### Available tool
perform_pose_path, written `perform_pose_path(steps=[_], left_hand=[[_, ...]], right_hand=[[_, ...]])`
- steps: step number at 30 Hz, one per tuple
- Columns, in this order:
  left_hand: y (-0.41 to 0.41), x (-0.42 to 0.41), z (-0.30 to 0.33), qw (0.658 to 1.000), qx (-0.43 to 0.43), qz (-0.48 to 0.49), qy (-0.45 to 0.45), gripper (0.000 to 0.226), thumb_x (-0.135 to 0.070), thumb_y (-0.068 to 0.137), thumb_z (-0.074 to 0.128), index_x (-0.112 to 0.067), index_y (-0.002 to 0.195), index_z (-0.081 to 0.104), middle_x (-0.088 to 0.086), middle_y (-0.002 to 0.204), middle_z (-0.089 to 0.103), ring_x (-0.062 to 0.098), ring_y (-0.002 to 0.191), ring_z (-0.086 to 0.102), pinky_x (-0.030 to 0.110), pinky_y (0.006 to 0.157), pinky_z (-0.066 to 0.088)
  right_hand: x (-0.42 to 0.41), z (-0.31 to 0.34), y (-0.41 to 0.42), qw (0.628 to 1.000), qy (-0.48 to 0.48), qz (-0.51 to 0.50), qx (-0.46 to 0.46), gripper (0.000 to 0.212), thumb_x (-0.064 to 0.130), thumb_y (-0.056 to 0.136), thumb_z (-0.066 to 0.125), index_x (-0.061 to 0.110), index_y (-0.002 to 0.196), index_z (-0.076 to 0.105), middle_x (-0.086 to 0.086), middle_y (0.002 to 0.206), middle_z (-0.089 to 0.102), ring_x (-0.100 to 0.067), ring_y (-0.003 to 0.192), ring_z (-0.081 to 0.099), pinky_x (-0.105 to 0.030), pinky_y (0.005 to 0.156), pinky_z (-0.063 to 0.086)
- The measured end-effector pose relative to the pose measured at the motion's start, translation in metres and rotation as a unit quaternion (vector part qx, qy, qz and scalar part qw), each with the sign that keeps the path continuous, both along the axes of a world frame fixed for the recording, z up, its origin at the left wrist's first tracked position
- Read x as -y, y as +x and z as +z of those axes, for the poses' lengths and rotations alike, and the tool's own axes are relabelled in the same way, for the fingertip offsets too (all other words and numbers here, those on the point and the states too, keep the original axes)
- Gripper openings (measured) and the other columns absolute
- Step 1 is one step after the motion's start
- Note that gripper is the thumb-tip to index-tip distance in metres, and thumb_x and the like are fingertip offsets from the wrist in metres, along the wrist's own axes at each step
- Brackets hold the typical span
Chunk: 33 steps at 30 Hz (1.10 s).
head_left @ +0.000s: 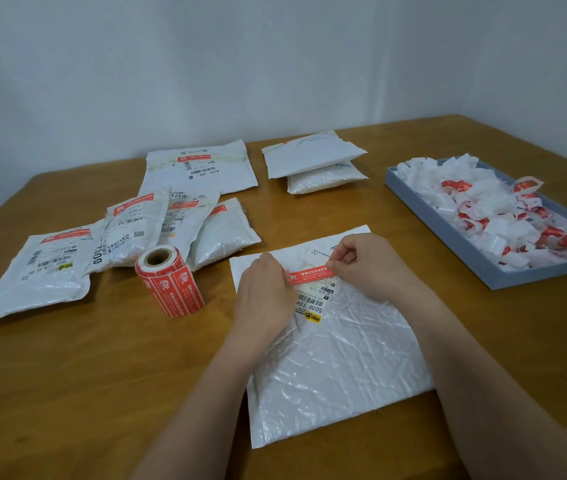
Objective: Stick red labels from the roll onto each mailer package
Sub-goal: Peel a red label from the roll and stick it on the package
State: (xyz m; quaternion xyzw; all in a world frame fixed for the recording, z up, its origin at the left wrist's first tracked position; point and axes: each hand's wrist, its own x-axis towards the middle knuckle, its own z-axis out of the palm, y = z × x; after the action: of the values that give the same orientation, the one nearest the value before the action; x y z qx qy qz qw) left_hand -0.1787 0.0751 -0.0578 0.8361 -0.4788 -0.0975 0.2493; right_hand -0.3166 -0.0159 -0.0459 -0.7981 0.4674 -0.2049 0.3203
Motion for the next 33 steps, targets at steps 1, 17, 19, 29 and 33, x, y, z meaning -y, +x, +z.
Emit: perform_pose_path(steps=[1,17,19,29,33], left_hand=[[-0.0001,0.0006,-0.0002,1.0,0.004,0.001,0.003,0.016,-0.022,0.1,0.046,-0.009,0.107,0.052,0.006,0.107,0.058,0.021,0.098,0.056,0.031,0.077,0.045],[-0.0012,0.0027,-0.0019,1.0,0.023,0.006,0.002,0.016,-0.022,0.099,0.049,-0.009,0.108,0.053,0.005,0.106,0.059,0.02,0.096,0.057,0.027,0.072,0.043],[-0.0014,0.0024,-0.0023,1.0,0.029,0.005,0.0,0.017,-0.021,0.099,0.049,-0.009,0.109,0.053,0.006,0.107,0.058,0.021,0.097,0.057,0.027,0.072,0.041],[-0.0034,0.0028,-0.0002,0.999,0.044,0.0,0.003,0.019,-0.019,0.098,0.049,-0.006,0.112,0.052,0.009,0.111,0.058,0.023,0.102,0.056,0.026,0.072,0.036],[-0.0032,0.0025,-0.0012,0.999,0.043,-0.002,0.002,0.016,-0.018,0.098,0.05,-0.007,0.109,0.052,0.009,0.109,0.058,0.023,0.1,0.056,0.026,0.071,0.036]], right_hand=[[-0.0002,-0.0002,0.0001,1.0,-0.003,0.0,-0.004,0.01,0.021,0.085,0.07,0.023,0.076,0.066,0.009,0.073,0.064,-0.003,0.068,0.056,-0.02,0.065,0.046],[-0.0012,-0.0015,0.0035,0.999,-0.04,0.009,-0.036,0.015,0.018,0.087,0.066,0.023,0.074,0.062,0.013,0.073,0.059,-0.003,0.07,0.054,-0.02,0.063,0.046],[-0.0015,-0.0018,0.0036,0.998,-0.045,0.01,-0.034,0.013,0.017,0.087,0.065,0.021,0.076,0.063,0.013,0.072,0.059,-0.002,0.069,0.053,-0.017,0.06,0.043],[-0.0023,-0.004,0.0064,0.996,-0.063,0.007,-0.063,0.01,0.015,0.087,0.061,0.019,0.08,0.065,0.014,0.072,0.059,-0.009,0.081,0.059,-0.032,0.073,0.054],[-0.0029,-0.0037,0.0068,0.995,-0.07,0.015,-0.07,0.009,0.014,0.088,0.06,0.018,0.081,0.065,0.014,0.071,0.057,-0.01,0.082,0.059,-0.032,0.074,0.054]])
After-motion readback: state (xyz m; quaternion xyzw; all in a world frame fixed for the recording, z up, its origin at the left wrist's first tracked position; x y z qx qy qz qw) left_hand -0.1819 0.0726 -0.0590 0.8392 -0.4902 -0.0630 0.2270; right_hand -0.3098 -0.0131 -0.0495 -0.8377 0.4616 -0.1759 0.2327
